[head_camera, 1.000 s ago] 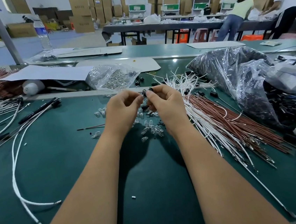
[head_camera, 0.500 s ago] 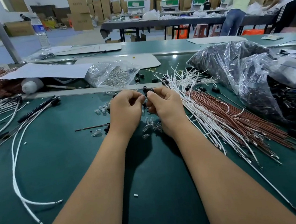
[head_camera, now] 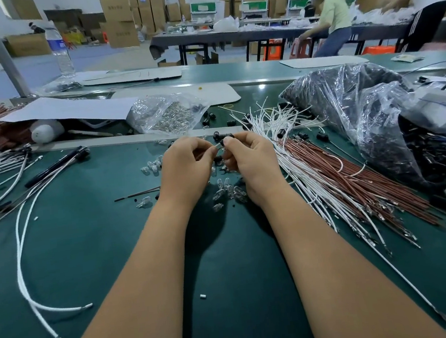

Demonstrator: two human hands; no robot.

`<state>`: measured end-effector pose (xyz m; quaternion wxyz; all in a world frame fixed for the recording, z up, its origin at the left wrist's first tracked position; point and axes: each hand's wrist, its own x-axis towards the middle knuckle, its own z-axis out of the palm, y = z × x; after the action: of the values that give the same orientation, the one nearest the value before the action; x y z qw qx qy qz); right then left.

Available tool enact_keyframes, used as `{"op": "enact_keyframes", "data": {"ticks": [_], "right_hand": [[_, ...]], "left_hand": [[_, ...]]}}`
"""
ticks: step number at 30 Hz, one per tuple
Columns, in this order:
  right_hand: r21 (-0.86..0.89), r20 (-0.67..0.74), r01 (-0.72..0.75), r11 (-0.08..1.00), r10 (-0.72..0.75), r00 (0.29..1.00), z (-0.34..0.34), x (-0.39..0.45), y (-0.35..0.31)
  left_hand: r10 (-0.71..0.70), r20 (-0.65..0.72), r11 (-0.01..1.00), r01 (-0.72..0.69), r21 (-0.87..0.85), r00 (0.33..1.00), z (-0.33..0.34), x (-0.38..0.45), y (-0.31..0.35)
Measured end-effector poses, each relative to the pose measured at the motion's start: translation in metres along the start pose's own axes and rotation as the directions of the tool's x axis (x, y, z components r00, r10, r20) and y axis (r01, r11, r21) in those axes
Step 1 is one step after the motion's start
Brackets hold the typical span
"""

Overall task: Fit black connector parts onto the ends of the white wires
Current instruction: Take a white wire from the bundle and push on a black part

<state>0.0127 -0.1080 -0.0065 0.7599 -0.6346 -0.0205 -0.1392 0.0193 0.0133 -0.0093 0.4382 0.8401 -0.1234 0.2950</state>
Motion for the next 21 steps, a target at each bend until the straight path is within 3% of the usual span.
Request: {"op": "enact_keyframes", "data": {"ticks": [21], "right_hand": [[-0.060,0.014,-0.004,0.998,0.005,1.000,0.0031,-0.0045,-0.0033]], "left_hand": [[0.056,0.057,0.998,-0.053,-0.040,0.997,-0.0034,-0.0007,0.0003]]}}
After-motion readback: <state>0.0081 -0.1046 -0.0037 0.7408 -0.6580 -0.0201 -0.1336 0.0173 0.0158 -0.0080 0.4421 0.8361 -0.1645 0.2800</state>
